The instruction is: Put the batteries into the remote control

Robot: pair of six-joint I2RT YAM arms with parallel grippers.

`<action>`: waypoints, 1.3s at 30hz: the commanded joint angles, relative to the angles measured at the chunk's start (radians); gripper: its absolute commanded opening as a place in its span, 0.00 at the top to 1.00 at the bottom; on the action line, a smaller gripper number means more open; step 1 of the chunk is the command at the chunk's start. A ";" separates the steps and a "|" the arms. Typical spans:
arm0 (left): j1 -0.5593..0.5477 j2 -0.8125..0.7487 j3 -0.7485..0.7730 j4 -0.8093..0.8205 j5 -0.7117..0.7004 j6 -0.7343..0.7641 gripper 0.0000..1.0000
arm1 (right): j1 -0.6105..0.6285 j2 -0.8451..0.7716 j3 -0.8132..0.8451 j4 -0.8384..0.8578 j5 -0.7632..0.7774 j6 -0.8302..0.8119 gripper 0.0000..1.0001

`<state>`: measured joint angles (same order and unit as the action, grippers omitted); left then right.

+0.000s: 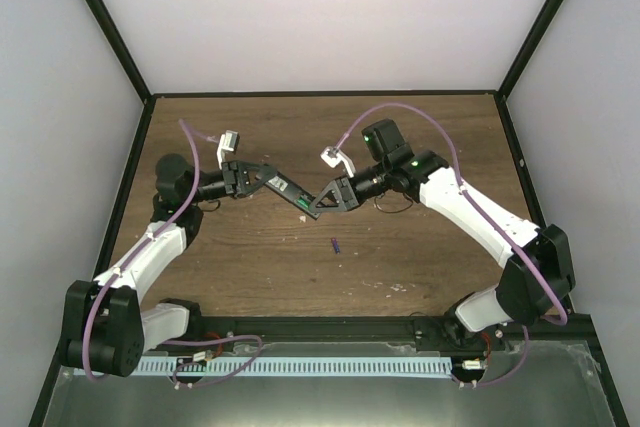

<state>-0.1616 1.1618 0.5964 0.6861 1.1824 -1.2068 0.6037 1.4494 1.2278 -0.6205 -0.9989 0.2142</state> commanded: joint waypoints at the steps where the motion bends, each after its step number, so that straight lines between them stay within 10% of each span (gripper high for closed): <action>1: 0.007 -0.008 0.030 0.025 0.000 0.003 1.00 | -0.007 -0.023 0.001 -0.031 0.013 -0.029 0.82; 20: 0.010 -0.001 0.037 0.023 0.002 0.004 1.00 | -0.007 -0.023 0.005 -0.041 0.066 -0.047 0.87; 39: 0.125 0.021 -0.091 -0.128 -0.026 0.177 1.00 | -0.051 -0.133 -0.069 -0.113 0.505 -0.021 0.49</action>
<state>-0.0544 1.1683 0.5453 0.5713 1.1656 -1.0836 0.5575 1.3052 1.2079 -0.6552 -0.6754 0.1925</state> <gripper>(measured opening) 0.158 0.512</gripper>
